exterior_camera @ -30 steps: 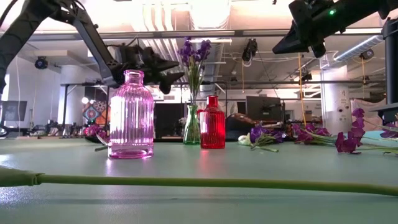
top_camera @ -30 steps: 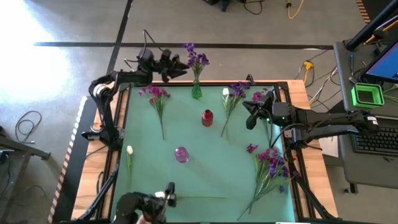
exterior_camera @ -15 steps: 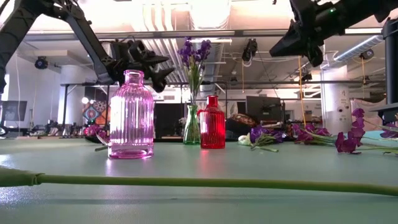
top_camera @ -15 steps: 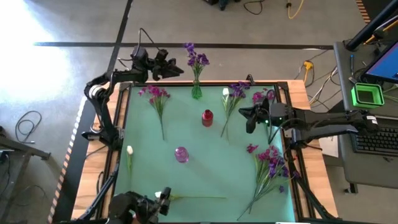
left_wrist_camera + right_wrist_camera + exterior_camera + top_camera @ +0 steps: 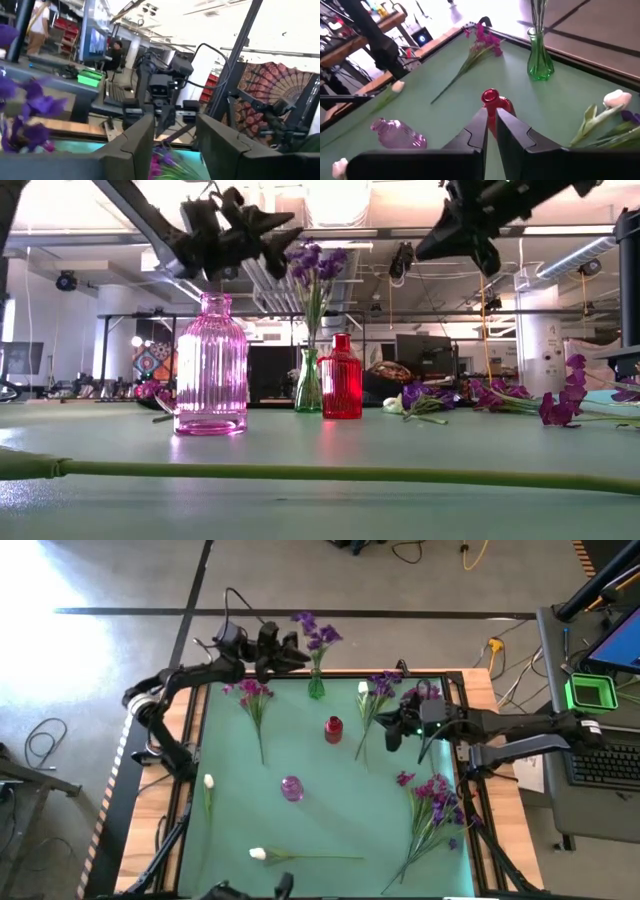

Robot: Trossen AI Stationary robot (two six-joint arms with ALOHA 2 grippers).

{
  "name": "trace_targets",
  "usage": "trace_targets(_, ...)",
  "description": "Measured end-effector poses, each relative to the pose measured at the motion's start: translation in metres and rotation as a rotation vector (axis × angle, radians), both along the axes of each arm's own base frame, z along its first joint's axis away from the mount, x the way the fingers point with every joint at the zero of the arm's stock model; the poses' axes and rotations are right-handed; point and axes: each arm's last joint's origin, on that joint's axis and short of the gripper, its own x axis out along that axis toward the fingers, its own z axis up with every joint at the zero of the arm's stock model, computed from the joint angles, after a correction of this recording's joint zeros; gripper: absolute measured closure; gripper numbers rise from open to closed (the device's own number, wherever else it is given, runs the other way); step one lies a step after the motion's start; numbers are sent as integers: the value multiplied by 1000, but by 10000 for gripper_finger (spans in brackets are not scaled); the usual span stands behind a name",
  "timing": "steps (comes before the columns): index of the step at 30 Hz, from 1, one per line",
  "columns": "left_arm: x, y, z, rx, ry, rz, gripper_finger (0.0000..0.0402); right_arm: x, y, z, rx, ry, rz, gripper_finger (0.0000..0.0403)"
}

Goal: Sort flowers into vase by color
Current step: Put the right pink flower into the red vase

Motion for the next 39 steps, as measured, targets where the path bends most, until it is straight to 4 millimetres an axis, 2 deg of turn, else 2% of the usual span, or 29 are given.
trace_targets(5,-23,-7,10,-48,76,26,291,6,1,5,58,92,13,374)
trace_targets(8,-40,-12,6,-76,152,84,301,6,2,6,119,154,13,374)
trace_targets(10,-48,-18,-1,-94,227,165,307,5,2,7,161,204,-14,374)
trace_targets(15,-61,-43,-13,38,520,546,320,-3,-3,11,250,352,-118,374)
trace_targets(20,-79,-64,-10,90,688,667,323,-8,-16,12,315,476,-239,374)
trace_targets(24,-94,-78,-17,77,850,794,323,-12,-30,5,341,598,-328,374)
trace_targets(29,-100,-102,-26,81,858,821,323,-13,-50,-6,364,687,-413,372)
trace_targets(33,-102,-122,-35,77,859,858,323,-13,-66,-13,376,733,-437,345)
trace_targets(39,-109,-148,-41,83,842,876,323,-16,-85,-24,389,799,-466,265)
